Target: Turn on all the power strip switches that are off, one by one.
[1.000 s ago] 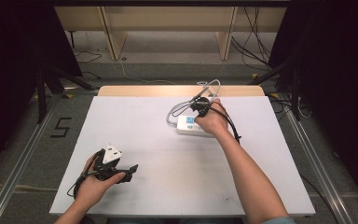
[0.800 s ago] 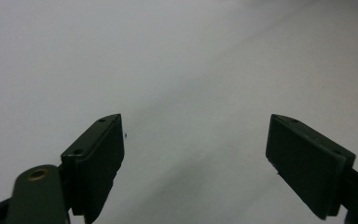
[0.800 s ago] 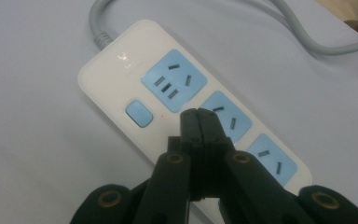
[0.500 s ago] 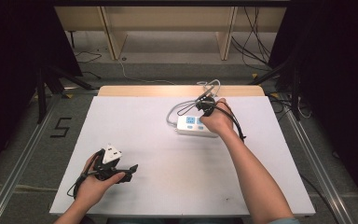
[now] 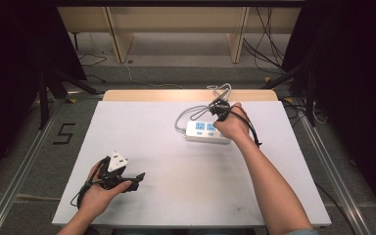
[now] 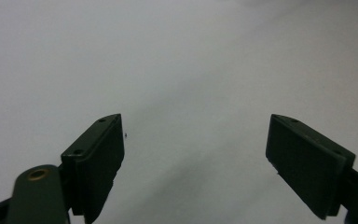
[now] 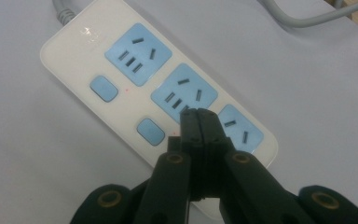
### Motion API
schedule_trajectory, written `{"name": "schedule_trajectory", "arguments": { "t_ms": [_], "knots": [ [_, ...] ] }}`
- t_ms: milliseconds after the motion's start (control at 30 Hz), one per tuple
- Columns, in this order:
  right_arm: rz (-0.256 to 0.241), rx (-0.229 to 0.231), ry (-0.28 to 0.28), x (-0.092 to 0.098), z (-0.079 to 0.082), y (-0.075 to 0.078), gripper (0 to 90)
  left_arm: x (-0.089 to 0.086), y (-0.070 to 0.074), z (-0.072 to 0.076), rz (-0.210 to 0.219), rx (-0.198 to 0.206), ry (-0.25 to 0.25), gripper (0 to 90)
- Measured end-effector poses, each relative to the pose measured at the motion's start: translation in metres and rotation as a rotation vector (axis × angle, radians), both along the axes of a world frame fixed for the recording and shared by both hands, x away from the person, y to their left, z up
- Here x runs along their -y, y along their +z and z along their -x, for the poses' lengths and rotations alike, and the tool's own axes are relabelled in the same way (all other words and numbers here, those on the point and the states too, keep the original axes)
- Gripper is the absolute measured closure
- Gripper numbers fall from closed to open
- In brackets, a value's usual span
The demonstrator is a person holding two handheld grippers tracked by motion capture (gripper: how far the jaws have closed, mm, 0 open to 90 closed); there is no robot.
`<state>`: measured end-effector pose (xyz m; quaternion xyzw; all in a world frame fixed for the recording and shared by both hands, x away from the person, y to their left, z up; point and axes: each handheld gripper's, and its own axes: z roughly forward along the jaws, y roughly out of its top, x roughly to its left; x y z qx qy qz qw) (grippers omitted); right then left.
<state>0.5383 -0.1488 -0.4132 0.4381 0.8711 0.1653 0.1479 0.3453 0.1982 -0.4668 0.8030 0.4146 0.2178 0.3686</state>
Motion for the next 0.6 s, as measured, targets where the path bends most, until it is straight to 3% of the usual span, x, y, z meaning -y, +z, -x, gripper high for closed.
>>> {"name": "schedule_trajectory", "arguments": {
  "t_ms": [600],
  "knots": [
    [0.025,-0.055,-0.017,0.0105,0.0003,-0.0094,90.0,0.0002,0.0,0.0,-0.003,-0.003,-0.005,19.3]
  ]
}}
